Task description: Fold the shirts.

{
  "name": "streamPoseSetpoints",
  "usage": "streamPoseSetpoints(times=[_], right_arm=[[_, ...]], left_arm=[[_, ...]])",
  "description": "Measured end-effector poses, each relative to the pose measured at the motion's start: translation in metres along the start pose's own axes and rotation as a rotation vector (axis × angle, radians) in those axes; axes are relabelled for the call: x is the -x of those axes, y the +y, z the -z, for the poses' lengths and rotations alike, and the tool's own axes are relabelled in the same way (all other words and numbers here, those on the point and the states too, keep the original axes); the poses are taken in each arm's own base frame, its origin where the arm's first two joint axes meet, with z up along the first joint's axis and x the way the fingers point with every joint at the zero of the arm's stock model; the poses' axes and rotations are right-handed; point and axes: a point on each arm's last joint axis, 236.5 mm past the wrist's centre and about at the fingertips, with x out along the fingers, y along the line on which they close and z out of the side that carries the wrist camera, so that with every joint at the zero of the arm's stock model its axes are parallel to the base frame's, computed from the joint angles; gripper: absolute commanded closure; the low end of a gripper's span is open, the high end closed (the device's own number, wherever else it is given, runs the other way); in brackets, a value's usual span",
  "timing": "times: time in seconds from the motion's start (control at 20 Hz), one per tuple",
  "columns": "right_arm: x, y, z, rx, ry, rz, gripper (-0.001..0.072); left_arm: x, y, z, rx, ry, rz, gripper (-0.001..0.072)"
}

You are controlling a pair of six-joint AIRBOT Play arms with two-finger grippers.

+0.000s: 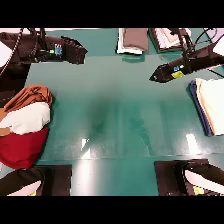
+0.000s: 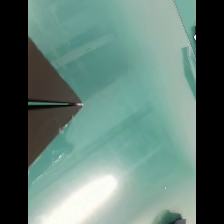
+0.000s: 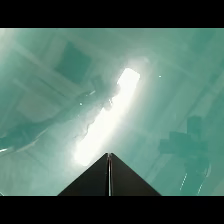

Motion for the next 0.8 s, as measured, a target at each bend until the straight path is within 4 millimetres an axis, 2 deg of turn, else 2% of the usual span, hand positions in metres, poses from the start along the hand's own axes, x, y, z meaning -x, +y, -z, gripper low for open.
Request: streamPoseSetpoints(times=[0.7,0.75,0.8], right_arm=[[0.0,0.001,0.001,0.0,0.004,-0.002,0.0691],[0.0,0.001,0.001,0.0,0.004,-0.003,0.0691],[0.0,0.001,0.001,0.0,0.004,-0.003,0.0691]], left_arm=[[0.0,0.0,-0.002,0.001,-0.008,0.002,0.068],[0.0,0.002,-0.005,-0.012,-0.021,-0.008,0.0642],[0.001,0.01,-0.007,-0.029,-0.029,-0.033,0.0331]])
